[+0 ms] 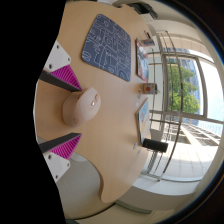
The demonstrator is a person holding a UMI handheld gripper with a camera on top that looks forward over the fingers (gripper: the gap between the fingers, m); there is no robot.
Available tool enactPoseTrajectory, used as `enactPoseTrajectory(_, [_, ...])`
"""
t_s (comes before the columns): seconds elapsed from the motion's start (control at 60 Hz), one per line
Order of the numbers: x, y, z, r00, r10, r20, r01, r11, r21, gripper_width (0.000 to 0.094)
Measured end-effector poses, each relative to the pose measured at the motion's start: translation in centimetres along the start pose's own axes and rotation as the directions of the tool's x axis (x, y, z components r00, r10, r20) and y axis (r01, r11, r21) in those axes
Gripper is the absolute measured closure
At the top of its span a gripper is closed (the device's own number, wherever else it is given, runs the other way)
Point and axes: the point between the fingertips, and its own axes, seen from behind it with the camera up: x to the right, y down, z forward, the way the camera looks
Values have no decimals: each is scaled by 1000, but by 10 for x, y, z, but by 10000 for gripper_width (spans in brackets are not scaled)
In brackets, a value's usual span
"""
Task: Arrange mouse
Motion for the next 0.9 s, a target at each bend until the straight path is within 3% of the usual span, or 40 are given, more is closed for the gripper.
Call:
enactPoseTrajectory(0.15, [1,-19,19,999,2,41,-3,1000,24,136])
enactPoseTrajectory(0.283, [-7,-29,37,995,26,96,-31,998,46,364])
enactPoseTrajectory(0.517, [-5,-31,37,999,18,49,-21,997,70,505])
enactPoseTrajectory(0.633, [10,-42,27,997,72,-20,-70,995,69,507])
enactPoseTrajectory(0.8, [46,-131,-28,972,179,-150,-146,966,212,508])
enactPoseTrajectory(0.9, [31,-212,-70,960,225,-164,-159,926,343,508])
